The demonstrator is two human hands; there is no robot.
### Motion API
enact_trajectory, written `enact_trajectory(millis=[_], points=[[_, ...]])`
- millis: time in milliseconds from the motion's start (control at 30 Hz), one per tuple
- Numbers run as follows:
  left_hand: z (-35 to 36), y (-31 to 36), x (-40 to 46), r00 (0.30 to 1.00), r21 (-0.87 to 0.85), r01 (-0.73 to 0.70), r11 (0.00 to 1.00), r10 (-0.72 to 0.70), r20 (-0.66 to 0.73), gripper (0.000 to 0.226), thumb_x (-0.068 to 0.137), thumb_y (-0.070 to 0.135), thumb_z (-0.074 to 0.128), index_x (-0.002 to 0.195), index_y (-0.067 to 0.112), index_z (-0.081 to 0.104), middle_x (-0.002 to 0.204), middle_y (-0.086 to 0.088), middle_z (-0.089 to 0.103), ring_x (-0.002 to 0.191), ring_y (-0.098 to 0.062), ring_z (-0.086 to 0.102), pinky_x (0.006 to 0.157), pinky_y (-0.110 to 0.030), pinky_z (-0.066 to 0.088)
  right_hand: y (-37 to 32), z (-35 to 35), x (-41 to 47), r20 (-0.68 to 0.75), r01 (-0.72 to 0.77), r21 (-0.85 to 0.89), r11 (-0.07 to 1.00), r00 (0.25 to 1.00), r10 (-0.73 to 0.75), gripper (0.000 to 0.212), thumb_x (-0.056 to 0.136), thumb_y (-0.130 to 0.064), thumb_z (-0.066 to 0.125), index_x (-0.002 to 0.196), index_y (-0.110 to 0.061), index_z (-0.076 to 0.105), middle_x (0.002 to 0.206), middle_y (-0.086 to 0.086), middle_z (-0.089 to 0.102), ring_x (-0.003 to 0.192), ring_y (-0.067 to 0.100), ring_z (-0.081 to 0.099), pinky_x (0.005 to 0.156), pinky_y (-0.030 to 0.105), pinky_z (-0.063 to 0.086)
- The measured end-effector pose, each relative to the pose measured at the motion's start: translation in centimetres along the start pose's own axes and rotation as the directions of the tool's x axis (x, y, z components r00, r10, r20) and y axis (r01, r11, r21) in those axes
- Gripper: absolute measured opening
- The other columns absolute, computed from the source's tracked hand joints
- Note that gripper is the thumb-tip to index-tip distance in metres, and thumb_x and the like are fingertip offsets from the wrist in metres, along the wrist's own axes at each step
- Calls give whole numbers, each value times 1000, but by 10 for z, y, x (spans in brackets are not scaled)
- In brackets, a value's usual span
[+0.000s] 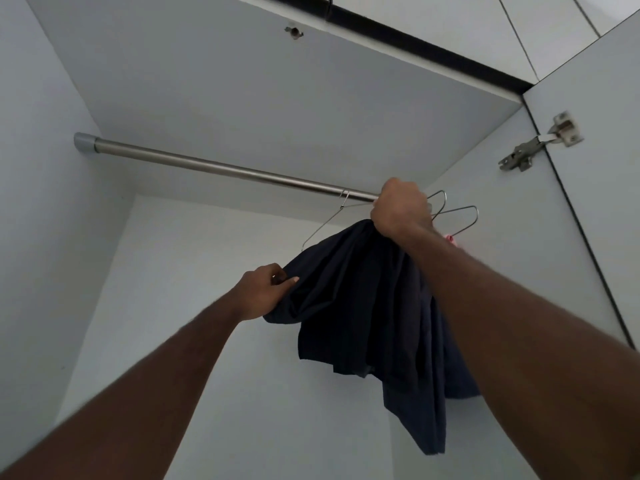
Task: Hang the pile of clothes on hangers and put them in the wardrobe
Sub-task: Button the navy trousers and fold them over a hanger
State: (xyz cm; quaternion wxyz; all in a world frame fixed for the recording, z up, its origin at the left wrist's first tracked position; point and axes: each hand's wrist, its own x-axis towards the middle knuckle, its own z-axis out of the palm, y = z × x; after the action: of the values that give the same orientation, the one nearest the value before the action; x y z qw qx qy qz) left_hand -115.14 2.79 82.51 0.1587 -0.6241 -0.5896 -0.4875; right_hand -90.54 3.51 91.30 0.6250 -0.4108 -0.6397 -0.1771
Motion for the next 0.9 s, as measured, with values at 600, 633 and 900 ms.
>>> enact_trajectory(millis=[600,633,900], points=[[41,-4,78,997,-100,-78,992,78,-8,28,94,45,63,102,18,65,104,-3,69,92,-20,61,74,-29,43,22,31,43,-75,-1,-45,999,997,-2,6,98,-15,61,100,-11,57,96,8,49,91,30,53,81,43,52],[42,-7,80,997,-99,-75,992,75,-4,26,94,43,64,102,18,65,105,-3,69,91,-19,61,72,-29,44,20,35,42,-61,-5,-49,999,998,2,7,98,-15,61,98,-14,53,95,7,47,92,30,53,88,47,53],[47,-28,71,996,-71,-84,994,81,-46,21,92,35,68,97,15,68,92,-1,70,84,-14,63,63,-21,43,18,48,28,-28,39,-53,998,999,-40,8,97,-15,58,101,-7,58,82,6,44,83,28,52,71,36,47]])
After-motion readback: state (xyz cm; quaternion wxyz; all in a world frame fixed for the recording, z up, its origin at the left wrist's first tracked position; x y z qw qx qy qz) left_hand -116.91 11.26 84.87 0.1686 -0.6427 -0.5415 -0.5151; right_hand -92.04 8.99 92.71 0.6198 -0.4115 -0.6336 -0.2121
